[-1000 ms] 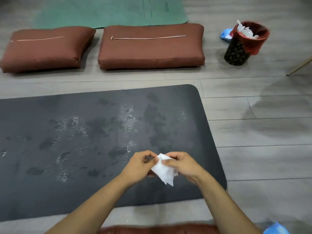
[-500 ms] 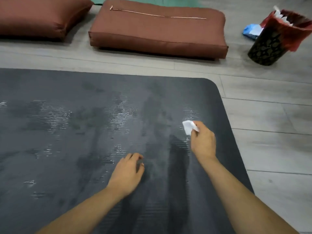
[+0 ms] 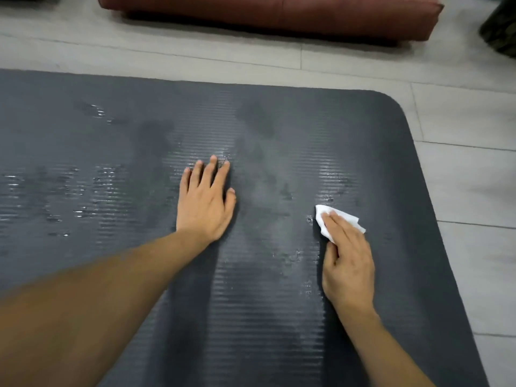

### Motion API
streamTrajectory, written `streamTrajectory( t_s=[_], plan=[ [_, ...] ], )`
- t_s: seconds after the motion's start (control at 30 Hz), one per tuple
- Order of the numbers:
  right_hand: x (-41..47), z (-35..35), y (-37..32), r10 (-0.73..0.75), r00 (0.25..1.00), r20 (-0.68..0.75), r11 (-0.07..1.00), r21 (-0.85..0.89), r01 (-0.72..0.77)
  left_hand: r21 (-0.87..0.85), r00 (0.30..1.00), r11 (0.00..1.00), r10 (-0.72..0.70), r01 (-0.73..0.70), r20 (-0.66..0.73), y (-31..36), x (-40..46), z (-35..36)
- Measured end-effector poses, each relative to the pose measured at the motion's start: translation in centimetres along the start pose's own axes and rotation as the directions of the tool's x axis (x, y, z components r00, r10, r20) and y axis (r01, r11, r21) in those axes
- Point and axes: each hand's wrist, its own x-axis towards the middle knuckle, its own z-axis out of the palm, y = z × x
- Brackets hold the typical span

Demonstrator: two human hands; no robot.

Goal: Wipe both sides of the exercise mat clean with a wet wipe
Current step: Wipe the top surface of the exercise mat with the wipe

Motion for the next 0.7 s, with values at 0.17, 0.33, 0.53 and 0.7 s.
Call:
streamTrajectory(
  t_s=[0.17, 0.33, 0.53, 0.7],
  plan=[
    [1.2, -0.6, -1.3, 0.11, 0.994, -0.022, 0.989, 0.106, -0.108, 0.016, 1.0, 1.0, -0.016, 0.015, 0.011, -0.3, 0.2, 0.8],
    [13.9, -2.4, -1.3, 0.287, 0.92, -0.266, 0.94, 0.261, -0.218, 0.01, 1.0, 1.0, -0.02, 0.02, 0.004, 0.0, 0.4, 1.0],
    [28.4, 0.3, 3.8, 0.268, 0.896, -0.355, 0.953, -0.041, -0.301, 0.036, 1.0, 0.999, -0.012, 0.013, -0.019, 0.2, 0.6, 0.9],
    [29.8, 8.2, -1.4, 0.481, 0.877, -0.025, 0.877, 0.036, -0.48, 0.052, 0.999, 0.999, -0.003, 0.005, -0.043, 0.2, 0.8, 1.1]
  ],
)
